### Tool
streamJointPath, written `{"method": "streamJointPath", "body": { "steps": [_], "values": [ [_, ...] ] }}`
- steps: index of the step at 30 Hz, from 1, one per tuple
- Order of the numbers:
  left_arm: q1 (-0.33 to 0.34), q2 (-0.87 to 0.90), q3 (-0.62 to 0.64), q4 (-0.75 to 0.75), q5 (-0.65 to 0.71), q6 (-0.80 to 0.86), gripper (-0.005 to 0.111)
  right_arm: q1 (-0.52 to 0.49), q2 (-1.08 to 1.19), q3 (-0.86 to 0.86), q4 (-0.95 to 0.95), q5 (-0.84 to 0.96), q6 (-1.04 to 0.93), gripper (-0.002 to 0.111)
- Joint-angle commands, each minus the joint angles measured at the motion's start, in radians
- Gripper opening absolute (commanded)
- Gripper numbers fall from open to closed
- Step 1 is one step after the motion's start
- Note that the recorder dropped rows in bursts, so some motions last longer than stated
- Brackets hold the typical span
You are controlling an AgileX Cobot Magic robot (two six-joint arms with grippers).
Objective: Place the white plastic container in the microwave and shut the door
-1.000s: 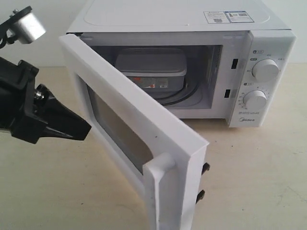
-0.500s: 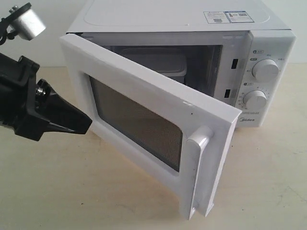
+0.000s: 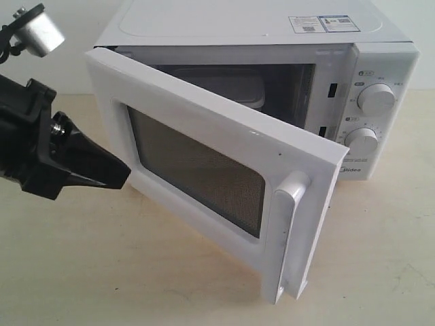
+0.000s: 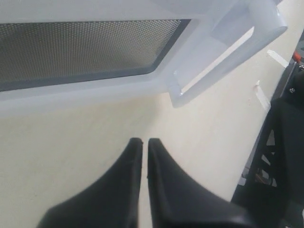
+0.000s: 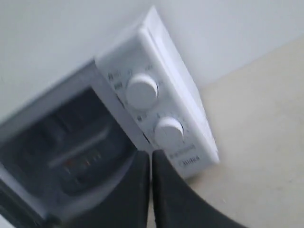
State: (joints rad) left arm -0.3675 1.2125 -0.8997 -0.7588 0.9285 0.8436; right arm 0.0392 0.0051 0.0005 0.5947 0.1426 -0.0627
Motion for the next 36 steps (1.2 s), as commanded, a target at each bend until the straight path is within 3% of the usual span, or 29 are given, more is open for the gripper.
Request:
{"method": "streamJointPath", "body": {
  "steps": [1,7,12,21,31,36],
  "values": [
    [-0.005,0.005,0.003,-0.052,-0.106,0.08,0.004,-0.007,-0.005,0.0,0.193,-0.183,0.016,0.0],
    [-0.005,0.054,0.003,-0.198,-0.155,0.193,0.004,-0.007,-0.005,0.0,0.229,-0.135,0.054,0.0],
    [-0.005,0.117,-0.006,-0.237,-0.207,0.24,0.004,-0.007,-0.005,0.0,0.286,-0.123,0.226,0.0],
    [-0.005,0.211,-0.098,-0.37,-0.257,0.37,0.004,-0.007,-0.005,0.0,0.291,-0.04,0.238,0.0],
    [-0.005,0.265,-0.218,-0.387,-0.269,0.368,0.004,-0.007,-0.005,-0.218,0.291,0.182,-0.127,0.0],
    [-0.005,0.259,-0.264,-0.387,-0.209,0.346,0.004,-0.007,0.105,-0.457,0.248,0.443,-0.281,0.0]
  ]
}}
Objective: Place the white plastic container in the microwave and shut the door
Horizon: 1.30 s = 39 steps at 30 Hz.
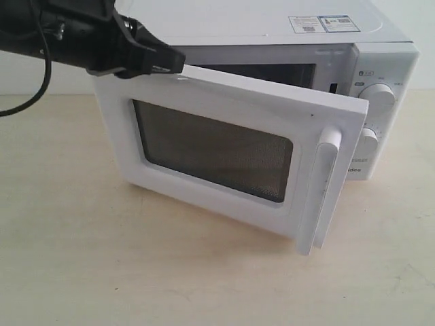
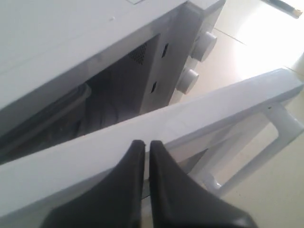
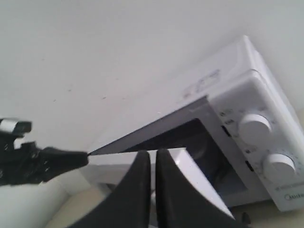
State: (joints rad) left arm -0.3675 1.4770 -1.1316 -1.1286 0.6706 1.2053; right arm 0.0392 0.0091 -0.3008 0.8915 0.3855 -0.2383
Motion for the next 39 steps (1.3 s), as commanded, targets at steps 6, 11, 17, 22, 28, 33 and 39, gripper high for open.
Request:
{"method": "streamJointPath", "body": {
  "steps": [6,11,17,22,28,33,39],
  "values": [
    [-0.005,-0.031,-0.043,0.004,0.088,-0.032,0.004,-0.007,0.446,-0.436,-0.144,0.608,-0.097,0.0],
    [-0.003,-0.089,-0.043,0.122,0.086,-0.103,0.004,-0.007,0.696,-0.645,-0.134,0.836,-0.079,0.0],
    [-0.003,-0.182,-0.043,0.309,0.085,-0.246,0.004,-0.007,0.847,-0.7,-0.097,0.724,-0.076,0.0],
    [-0.003,-0.239,-0.043,0.404,0.095,-0.345,0.004,-0.007,0.935,-0.7,-0.064,0.525,-0.062,0.0],
    [-0.003,-0.281,-0.043,0.423,0.143,-0.407,0.004,-0.005,1.008,-0.69,0.047,0.47,-0.215,0.0],
    [-0.003,-0.308,-0.043,0.457,0.207,-0.459,0.004,0.144,1.09,-0.535,0.477,0.433,-0.733,0.0],
    [-0.003,-0.325,-0.043,0.546,0.302,-0.592,0.004,0.361,1.12,-0.426,0.464,-0.12,-0.77,0.0]
  ]
}}
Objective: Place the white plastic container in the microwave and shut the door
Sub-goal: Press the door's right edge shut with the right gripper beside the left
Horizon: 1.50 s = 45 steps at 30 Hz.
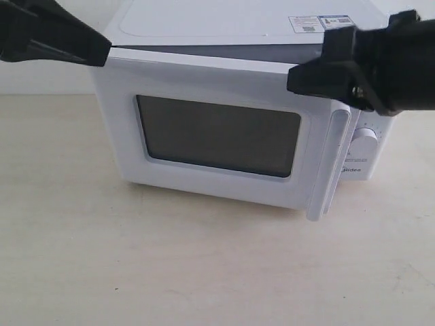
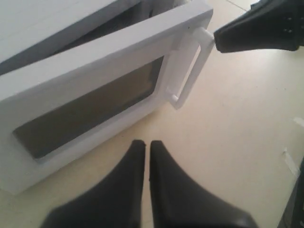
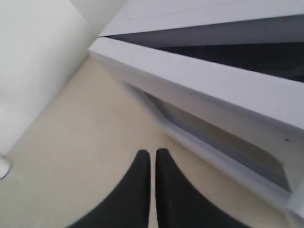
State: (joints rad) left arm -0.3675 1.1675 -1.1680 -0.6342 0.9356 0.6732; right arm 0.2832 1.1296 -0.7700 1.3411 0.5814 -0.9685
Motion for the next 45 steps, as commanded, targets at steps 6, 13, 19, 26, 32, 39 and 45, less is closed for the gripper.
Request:
{"method": "streamJointPath", "body": {
  "steps": [6,13,19,26,32,39,45],
  "values": [
    [-0.003,-0.015,-0.007,0.052,0.033,-0.06,0.004,0.308,0.034,0.049,0.014,-0.704,-0.038,0.0],
    [-0.003,-0.015,-0.007,0.052,0.033,-0.06,0.004,0.308,0.152,0.049,0.014,-0.754,-0.005,0.0],
    [-0.003,-0.015,-0.007,0.052,0.037,-0.06,0.004,0.308,0.205,0.049,-0.029,-0.9,0.028,0.0],
    [-0.003,-0.015,-0.007,0.052,0.037,-0.06,0.004,0.308,0.208,0.049,-0.085,-0.93,0.107,0.0],
    [-0.003,-0.015,-0.007,0.048,0.037,-0.06,0.004,0.308,0.208,0.049,-0.148,-0.959,0.183,0.0],
    [-0.003,-0.015,-0.007,0.048,0.037,-0.068,0.004,0.308,0.209,0.049,-0.18,-1.012,0.23,0.0],
    [-0.003,-0.015,-0.007,0.048,0.037,-0.068,0.004,0.308,0.266,0.049,-0.189,-1.023,0.247,0.0]
  ]
}}
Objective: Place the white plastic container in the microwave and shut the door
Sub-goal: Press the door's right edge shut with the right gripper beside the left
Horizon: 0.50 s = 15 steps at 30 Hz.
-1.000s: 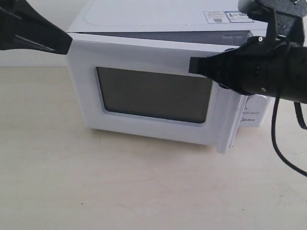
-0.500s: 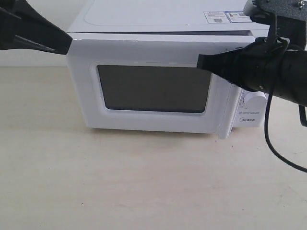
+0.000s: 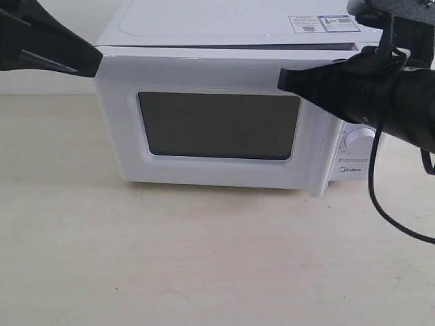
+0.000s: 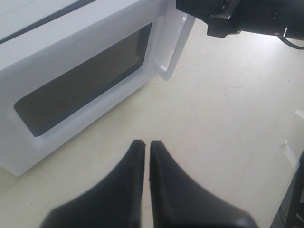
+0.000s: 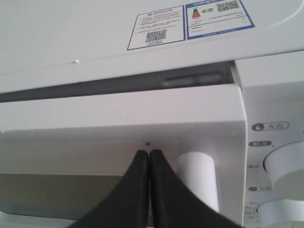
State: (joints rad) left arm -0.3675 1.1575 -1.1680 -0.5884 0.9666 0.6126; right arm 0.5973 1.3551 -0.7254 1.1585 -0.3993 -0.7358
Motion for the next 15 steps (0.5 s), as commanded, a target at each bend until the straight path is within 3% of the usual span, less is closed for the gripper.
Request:
{"method": "streamJointPath", "body": {
  "steps": [1,15],
  "values": [
    [-0.003,-0.005,-0.007,0.002,0.006,-0.008,0.004,-0.006,0.054,0.005,-0.013,-0.042,0.027,0.0],
    [-0.003,-0.005,-0.007,0.002,0.006,-0.008,0.004,-0.006,0.113,-0.056,-0.095,-0.096,0.135,0.0]
  ]
}}
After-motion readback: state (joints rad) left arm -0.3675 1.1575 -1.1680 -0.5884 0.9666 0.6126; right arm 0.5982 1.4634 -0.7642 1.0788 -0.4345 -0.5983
